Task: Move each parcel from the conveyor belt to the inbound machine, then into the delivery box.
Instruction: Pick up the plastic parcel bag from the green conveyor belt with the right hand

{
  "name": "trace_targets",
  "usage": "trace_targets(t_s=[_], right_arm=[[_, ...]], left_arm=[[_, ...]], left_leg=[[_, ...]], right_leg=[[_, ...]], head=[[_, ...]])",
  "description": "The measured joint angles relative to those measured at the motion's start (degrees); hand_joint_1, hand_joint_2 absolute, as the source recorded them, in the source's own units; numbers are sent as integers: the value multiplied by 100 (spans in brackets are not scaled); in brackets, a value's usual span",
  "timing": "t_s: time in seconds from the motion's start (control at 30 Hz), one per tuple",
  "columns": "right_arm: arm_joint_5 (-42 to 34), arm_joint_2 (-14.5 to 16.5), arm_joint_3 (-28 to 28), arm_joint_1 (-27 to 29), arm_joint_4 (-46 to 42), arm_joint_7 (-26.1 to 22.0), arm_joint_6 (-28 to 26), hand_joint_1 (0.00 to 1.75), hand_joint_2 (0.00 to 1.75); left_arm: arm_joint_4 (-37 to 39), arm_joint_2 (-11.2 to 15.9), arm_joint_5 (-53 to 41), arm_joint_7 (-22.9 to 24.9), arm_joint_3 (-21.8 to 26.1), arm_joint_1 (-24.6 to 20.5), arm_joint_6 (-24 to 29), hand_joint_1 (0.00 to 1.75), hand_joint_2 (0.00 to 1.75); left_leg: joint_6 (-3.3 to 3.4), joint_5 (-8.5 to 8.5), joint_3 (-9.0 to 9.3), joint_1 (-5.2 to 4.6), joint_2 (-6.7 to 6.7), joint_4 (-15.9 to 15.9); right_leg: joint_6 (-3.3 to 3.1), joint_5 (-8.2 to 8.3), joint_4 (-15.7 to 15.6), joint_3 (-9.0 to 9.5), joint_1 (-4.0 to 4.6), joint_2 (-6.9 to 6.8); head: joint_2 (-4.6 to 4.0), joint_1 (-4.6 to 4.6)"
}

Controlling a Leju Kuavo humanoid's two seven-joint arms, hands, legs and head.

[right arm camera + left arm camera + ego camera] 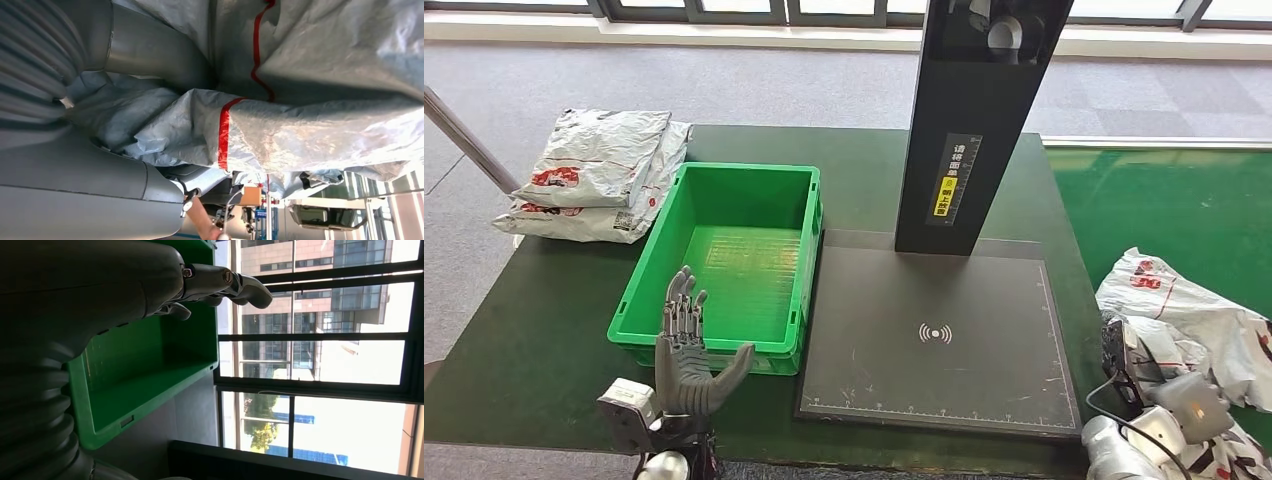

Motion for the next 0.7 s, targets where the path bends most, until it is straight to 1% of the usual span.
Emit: trace_targets(t_s=[0.07, 0.13, 0.17, 0.2, 0.23, 0.27, 0.33, 0.37, 0.4, 0.43, 0.47, 0.53, 0.57, 0.63, 0.7], right_arm=[[-17, 12, -1, 44, -116, -189, -2, 175, 175], [-94, 66, -1, 138, -425, -535, -3, 175, 175], [-196, 123, -2, 199, -679, -827, -4, 175, 175], [-384, 216, -20, 259, -1018, -1286, -4, 175, 175], [-672, 341, -83, 296, -1405, -1955, -7, 175, 175], [-1014, 488, -202, 295, -1779, -2779, -11, 175, 175], [-1801, 783, -596, 204, -2369, -4595, -19, 175, 175], [-2294, 903, -765, 161, -2543, -5309, -20, 175, 175], [-2897, 998, -851, 153, -2678, -5788, -12, 175, 175], [-3638, 1079, -810, 197, -2817, -6031, 10, 175, 175], [-4439, 1146, -652, 295, -2997, -6103, 36, 175, 175], [-5820, 1263, -67, 618, -3553, -6077, 77, 175, 175], [-6294, 1315, 307, 815, -3907, -6075, 72, 175, 175], [-6806, 1420, 1076, 1199, -4674, -6082, 48, 175, 175], [-7002, 1526, 1723, 1516, -5416, -6089, 34, 175, 175]], left_arm=[[-13, -16, -11, 0, 23, 4, -10, 0, 175], [-30, -26, -27, 0, 49, 11, -7, 0, 175], [-41, -30, -37, 0, 61, 16, 3, 0, 175], [-53, -33, -46, 0, 72, 22, 19, 0, 175], [-64, -36, -54, 0, 80, 26, 44, 0, 175], [-72, -38, -58, -1, 85, 30, 69, 0, 175], [-80, -40, -62, -2, 89, 31, 111, 0, 175], [-82, -40, -63, -1, 89, 31, 124, 0, 175], [-85, -39, -63, -1, 89, 31, 137, 0, 175], [-85, -39, -59, 0, 89, 32, 148, 0, 175], [-83, -38, -51, 0, 89, 32, 155, 0, 175], [-69, -38, -19, 0, 89, 30, 162, 0, 175], [-58, -38, -5, 0, 89, 27, 163, 0, 175], [-34, -38, 13, 0, 89, 22, 166, 0, 175], [-15, -38, 21, 0, 87, 18, 169, 0, 175]], left_leg=[[0, 0, -1, 0, -1, 0], [0, 0, -2, 0, -2, 0], [0, 0, -4, 0, -2, 0], [0, 0, -6, 0, -2, -1], [-1, 1, -7, 0, -1, -1], [-2, 1, -7, 0, 3, -1], [-3, 1, -3, 3, 10, -1], [-3, 1, -1, 5, 6, -1], [-2, 1, -1, 6, -4, -1], [-2, 2, -2, 7, -18, -1], [-1, 2, -3, 7, -30, -1], [-1, 2, -6, 3, -35, -1], [-2, 1, -5, 1, -27, -1], [-5, -3, -2, 1, -5, -1], [-8, -7, 0, 2, 6, -1]], right_leg=[[0, 0, 0, 0, 0, -1], [0, 0, 0, 0, 0, -2], [0, 0, 0, 0, 0, -3], [0, 0, 1, -3, 0, -3], [-1, 1, 1, -6, 0, 0], [-1, 1, 1, -10, 0, 7], [-2, 1, 2, -12, 3, 19], [-2, 0, 2, -8, 5, 15], [-2, -2, 2, -2, 7, 3], [-1, -4, 2, 3, 8, -11], [0, -6, 2, 6, 7, -24], [2, -9, 2, 4, 3, -26], [2, -9, 2, 0, 1, -17], [2, -8, 2, -7, 0, 7], [2, -9, 2, -10, 1, 17]], head=[[0, 1], [0, 1], [1, 1], [1, 2], [1, 1], [1, 0], [0, -2], [0, -2], [0, -1], [0, 0], [0, 1], [0, 1], [0, 1], [0, 0], [0, 0]])
